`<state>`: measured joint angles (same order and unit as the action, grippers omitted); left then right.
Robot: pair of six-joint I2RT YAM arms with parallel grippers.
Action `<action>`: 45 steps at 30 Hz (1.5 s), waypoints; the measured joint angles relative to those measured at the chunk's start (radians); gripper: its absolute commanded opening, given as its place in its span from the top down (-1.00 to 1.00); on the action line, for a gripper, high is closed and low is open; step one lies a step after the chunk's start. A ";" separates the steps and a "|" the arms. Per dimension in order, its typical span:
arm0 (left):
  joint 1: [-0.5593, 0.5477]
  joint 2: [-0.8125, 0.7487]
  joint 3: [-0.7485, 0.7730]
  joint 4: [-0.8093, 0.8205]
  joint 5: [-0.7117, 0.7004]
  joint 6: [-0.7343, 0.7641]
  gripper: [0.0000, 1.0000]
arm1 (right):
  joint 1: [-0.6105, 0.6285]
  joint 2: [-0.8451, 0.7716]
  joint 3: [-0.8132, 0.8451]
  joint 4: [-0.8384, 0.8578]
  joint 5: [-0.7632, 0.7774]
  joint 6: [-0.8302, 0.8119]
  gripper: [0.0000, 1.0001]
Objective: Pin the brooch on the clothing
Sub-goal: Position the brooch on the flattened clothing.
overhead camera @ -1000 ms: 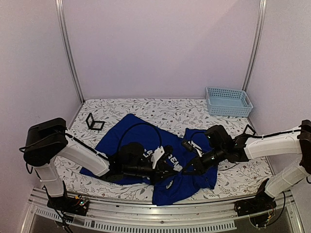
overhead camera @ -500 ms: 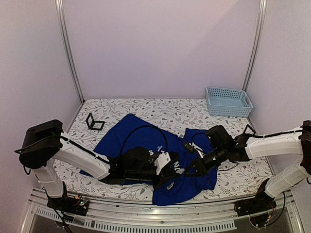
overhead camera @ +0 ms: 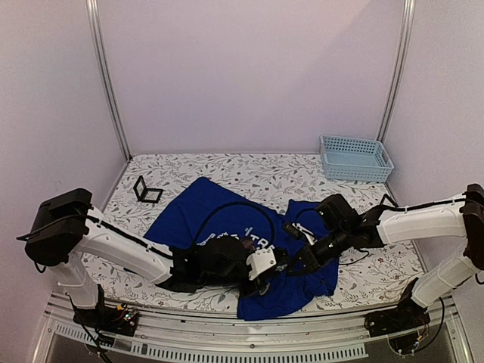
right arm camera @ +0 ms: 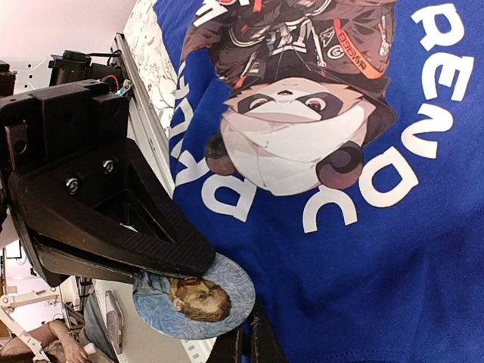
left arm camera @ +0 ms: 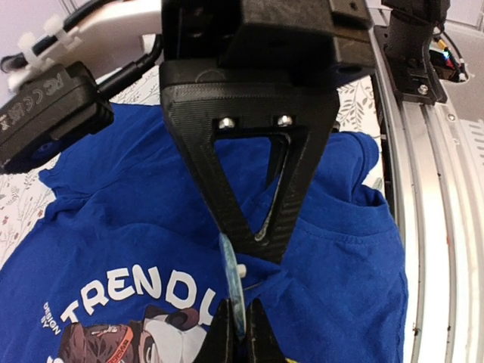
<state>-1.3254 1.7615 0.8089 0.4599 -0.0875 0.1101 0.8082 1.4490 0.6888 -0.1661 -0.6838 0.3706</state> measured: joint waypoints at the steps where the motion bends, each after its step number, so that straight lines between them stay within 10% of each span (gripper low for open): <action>1: 0.000 0.000 0.002 -0.005 -0.003 0.003 1.00 | -0.002 0.003 0.001 0.000 0.000 0.004 1.00; 17: -0.001 0.001 0.021 0.002 -0.022 0.019 1.00 | -0.032 0.042 0.037 -0.020 0.003 0.060 0.99; 45: 0.118 -0.183 -0.254 0.428 0.359 -0.406 1.00 | -0.053 -0.330 -0.177 0.325 -0.061 -0.366 0.10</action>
<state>-1.2072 1.5784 0.5552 0.8883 0.2710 -0.2958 0.7555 1.1187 0.5117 0.1585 -0.7444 0.0044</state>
